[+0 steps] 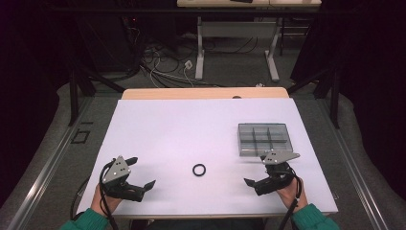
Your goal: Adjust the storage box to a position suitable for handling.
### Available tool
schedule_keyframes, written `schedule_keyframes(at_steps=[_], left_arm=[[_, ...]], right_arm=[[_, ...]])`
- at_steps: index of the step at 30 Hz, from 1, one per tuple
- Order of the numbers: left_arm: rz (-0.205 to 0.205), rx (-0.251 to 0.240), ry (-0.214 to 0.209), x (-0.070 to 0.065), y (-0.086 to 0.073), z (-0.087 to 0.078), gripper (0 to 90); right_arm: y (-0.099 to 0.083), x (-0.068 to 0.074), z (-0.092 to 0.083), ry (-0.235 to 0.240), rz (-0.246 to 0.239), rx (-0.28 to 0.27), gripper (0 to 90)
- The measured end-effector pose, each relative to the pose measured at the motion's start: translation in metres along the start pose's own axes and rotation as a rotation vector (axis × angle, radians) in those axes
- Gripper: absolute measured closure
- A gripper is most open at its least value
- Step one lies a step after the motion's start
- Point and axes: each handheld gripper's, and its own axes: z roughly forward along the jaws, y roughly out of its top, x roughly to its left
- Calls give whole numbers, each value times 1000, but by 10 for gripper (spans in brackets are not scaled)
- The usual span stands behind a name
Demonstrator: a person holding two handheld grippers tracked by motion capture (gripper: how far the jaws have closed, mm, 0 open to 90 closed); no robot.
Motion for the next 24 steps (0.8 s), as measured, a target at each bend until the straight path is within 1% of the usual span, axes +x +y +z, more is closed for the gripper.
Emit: schedule_keyframes(at_steps=[3, 6, 7, 8, 9, 11, 12, 13, 16, 18, 19, 21, 23, 24], left_arm=[[4, -2, 2, 1, 0, 0, 0], [-4, -2, 0, 1, 0, 1, 0], [-2, -3, 1, 1, 0, 1, 0], [3, -1, 4, 1, 0, 1, 0], [3, 3, 2, 1, 0, 0, 0], [2, 2, 4, 1, 0, 0, 0], [-1, 1, 1, 1, 0, 2, 0], [-4, 0, 2, 1, 0, 2, 0], [5, 0, 3, 1, 0, 1, 0], [-1, -1, 5, 1, 0, 1, 0], [2, -1, 5, 1, 0, 1, 0], [8, 4, 1, 1, 0, 0, 0], [3, 1, -1, 1, 0, 0, 0], [1, 2, -1, 1, 0, 0, 0]], right_arm=[[2, -1, 2, 10, 6, 6, 0], [3, -2, 4, 12, 10, 5, 0], [5, -4, 6, 7, 24, 9, 0], [5, -6, 7, 9, 22, 6, 0], [5, -7, 8, 7, 32, -1, 0], [6, -9, 8, 3, 31, 1, 0], [7, -12, 9, 8, 40, -9, 0], [8, -13, 9, 9, 35, -4, 0], [10, -16, 12, 9, 38, -17, 0], [12, -18, 12, 6, 35, 2, 0], [12, -18, 15, 11, 36, -6, 0], [14, -20, 17, 9, 32, -5, 0], [16, -22, 19, 7, 29, -10, 0], [17, -23, 20, 9, 21, -7, 0]])
